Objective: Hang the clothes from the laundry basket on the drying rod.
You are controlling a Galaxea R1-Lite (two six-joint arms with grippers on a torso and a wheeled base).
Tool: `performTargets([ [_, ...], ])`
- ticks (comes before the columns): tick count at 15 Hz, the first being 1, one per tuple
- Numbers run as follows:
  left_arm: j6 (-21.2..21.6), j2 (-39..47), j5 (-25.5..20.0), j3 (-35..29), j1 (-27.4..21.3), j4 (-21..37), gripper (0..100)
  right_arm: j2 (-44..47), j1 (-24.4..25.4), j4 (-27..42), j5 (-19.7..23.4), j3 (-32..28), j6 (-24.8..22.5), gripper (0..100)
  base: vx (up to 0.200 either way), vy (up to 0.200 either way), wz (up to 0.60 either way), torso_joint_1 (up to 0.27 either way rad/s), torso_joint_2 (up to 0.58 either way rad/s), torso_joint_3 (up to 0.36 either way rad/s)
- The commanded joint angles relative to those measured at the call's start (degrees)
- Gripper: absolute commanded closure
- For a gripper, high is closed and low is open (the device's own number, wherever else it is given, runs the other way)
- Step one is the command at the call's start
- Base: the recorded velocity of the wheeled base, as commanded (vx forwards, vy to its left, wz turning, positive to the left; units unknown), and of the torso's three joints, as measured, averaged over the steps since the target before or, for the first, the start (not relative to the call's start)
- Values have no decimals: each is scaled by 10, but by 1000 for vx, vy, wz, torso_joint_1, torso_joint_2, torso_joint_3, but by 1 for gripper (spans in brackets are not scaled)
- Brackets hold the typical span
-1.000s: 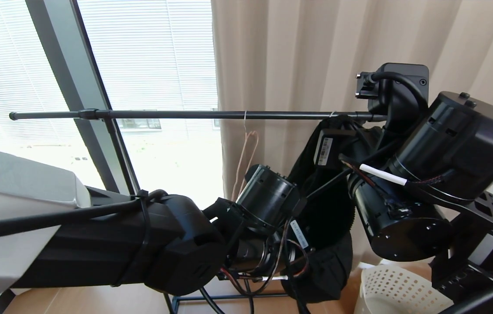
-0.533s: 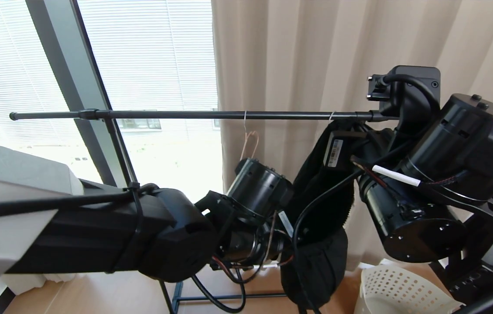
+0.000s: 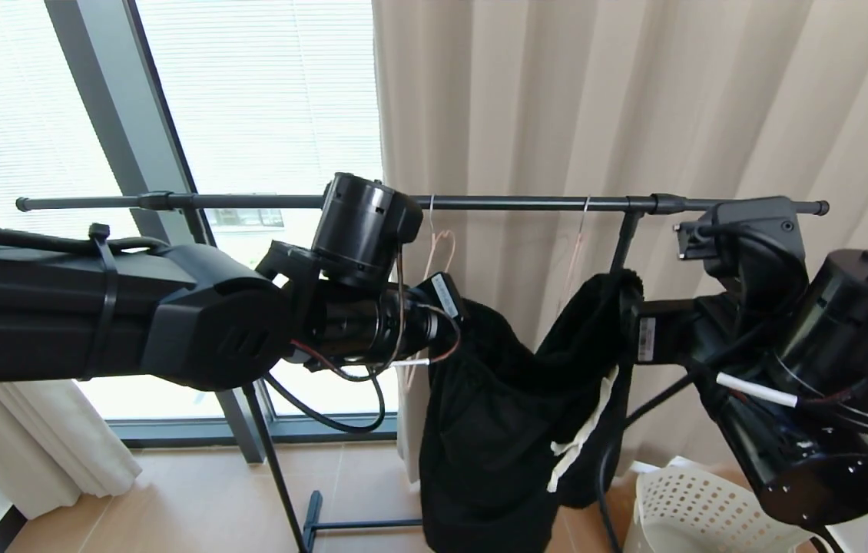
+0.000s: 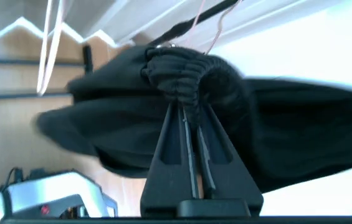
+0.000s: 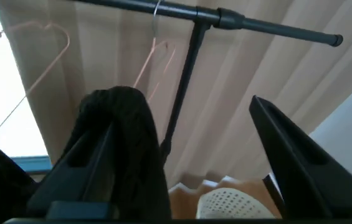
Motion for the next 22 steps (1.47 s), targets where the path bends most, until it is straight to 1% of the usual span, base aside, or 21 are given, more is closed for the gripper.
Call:
performTargets([
  [1, 14, 3, 0, -46, 3, 2, 100, -53, -1, 52, 27, 56, -11, 0, 0, 0, 0, 0, 0, 0],
  [3, 26, 8, 0, -67, 3, 2, 100, -81, -4, 121, 42, 57, -10, 0, 0, 0, 0, 0, 0, 0],
  [4, 27, 9, 1, -74, 4, 2, 100, -99, -18, 170, 60, 52, -8, 0, 0, 0, 0, 0, 0, 0],
  [6, 27, 8, 3, -75, 10, 2, 100, -112, -37, 208, 69, 48, -8, 0, 0, 0, 0, 0, 0, 0],
  [7, 29, 8, 13, -78, 13, 1, 100, -123, -50, 242, 84, 47, -9, 0, 0, 0, 0, 0, 0, 0],
  [8, 35, 8, 19, -84, 17, 2, 100, -132, -62, 273, 109, 46, -9, 0, 0, 0, 0, 0, 0, 0],
  [9, 46, 8, 26, -90, 24, 2, 100, -149, -69, 314, 161, 43, -9, 0, 0, 0, 0, 0, 0, 0],
  [10, 46, 8, 26, -90, 24, 2, 100, -149, -69, 314, 161, 43, -9, 0, 0, 0, 0, 0, 0, 0],
  [11, 57, 7, 27, -96, 26, 2, 100, -179, -83, 374, 284, 42, -9, 0, 0, 0, 0, 0, 0, 0],
  [12, 63, 7, 28, -96, 25, 1, 100, -193, -92, 388, 356, 41, -8, 0, 0, 0, 0, 0, 0, 0],
  [13, 68, 7, 28, -96, 23, 1, 100, -199, -103, 392, 397, 40, -9, 0, 0, 0, 0, 0, 0, 0],
  [14, 78, 7, 30, -94, 18, 1, 100, -201, -129, 392, 466, 35, -8, 0, 0, 0, 0, 0, 0, 0],
  [15, 91, 7, 30, -90, 14, 1, 100, -200, -147, 391, 495, 27, -4, 0, 0, 0, 0, 0, 0, 0],
  [16, 105, 7, 31, -82, 10, 1, 100, -198, -161, 389, 506, 21, 12, 0, 0, 0, 0, 0, 0, 0],
  [17, 121, 6, 42, -70, 6, 0, 100, -197, -163, 387, 511, 17, 40, 0, 0, 0, 0, 0, 0, 0],
  [18, 128, 6, 56, -67, -1, 0, 100, -200, -163, 387, 517, 18, 56, 0, 0, 0, 0, 0, 0, 0],
  [20, 135, 4, 65, -63, -12, 0, 100, -196, -157, 387, 528, 22, 55, 0, 0, 0, 0, 0, 0, 0],
  [22, 139, 3, 65, -62, -16, 0, 100, -175, -121, 383, 527, 16, 54, 0, 0, 0, 0, 0, 0, 0],
])
